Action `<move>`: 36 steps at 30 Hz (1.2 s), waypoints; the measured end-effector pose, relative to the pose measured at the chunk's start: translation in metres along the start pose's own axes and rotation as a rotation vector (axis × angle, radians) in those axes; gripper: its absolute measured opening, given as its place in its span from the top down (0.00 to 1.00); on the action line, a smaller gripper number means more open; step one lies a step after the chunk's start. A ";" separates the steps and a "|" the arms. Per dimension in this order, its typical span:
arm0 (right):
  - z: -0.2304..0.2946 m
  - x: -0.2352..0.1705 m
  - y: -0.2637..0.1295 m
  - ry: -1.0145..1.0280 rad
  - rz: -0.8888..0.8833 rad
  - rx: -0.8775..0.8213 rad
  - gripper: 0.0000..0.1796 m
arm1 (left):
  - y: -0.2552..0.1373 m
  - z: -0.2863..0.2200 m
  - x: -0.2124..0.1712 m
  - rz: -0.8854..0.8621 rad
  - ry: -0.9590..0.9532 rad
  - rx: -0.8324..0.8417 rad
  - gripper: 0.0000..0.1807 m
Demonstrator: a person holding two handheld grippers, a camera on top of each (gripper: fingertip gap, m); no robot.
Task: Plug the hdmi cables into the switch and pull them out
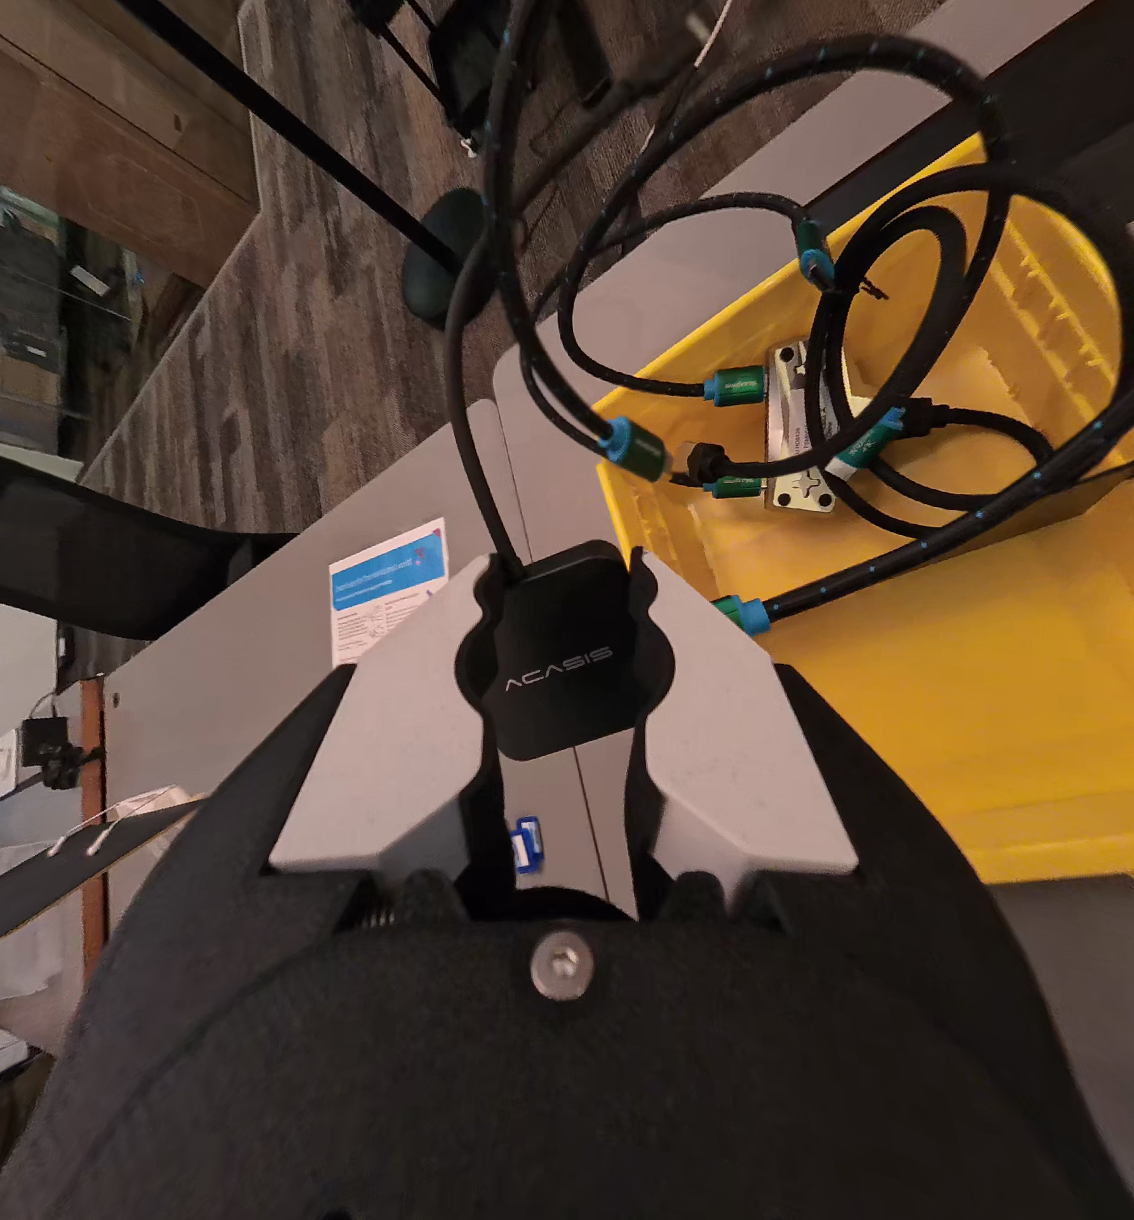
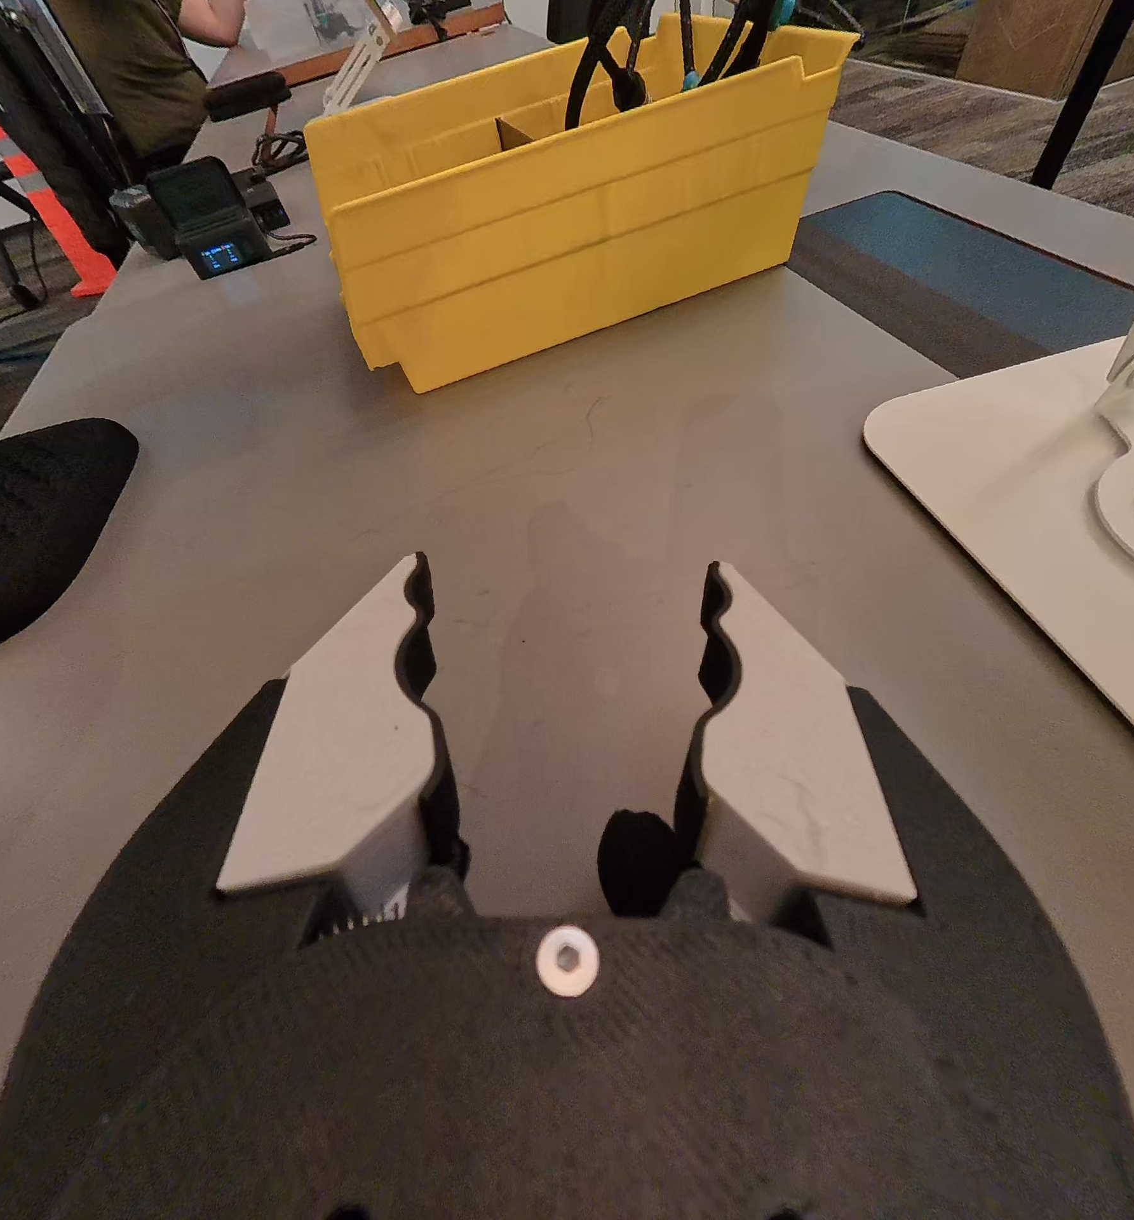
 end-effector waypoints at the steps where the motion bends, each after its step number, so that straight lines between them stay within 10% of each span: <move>1: 0.000 0.000 0.000 -0.001 0.000 0.000 0.55 | -0.006 0.000 0.002 -0.011 0.004 0.006 0.80; 17: 0.003 0.003 -0.003 -0.027 -0.036 0.008 0.55 | -0.107 -0.090 0.044 -0.316 -0.028 -0.182 0.80; 36: 0.068 0.031 -0.008 -0.586 -0.118 0.084 0.64 | -0.033 -0.291 0.063 -0.210 -0.222 -0.892 0.80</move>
Point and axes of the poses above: each gripper's, where its closed fingertips meet, y out along the fingers, x out of its top, z = x × y across the jaws, the point moved 10 cm from there along -y, back along the fingers, and after that the axes turned 11 degrees about -z, right-handed, at the moved point
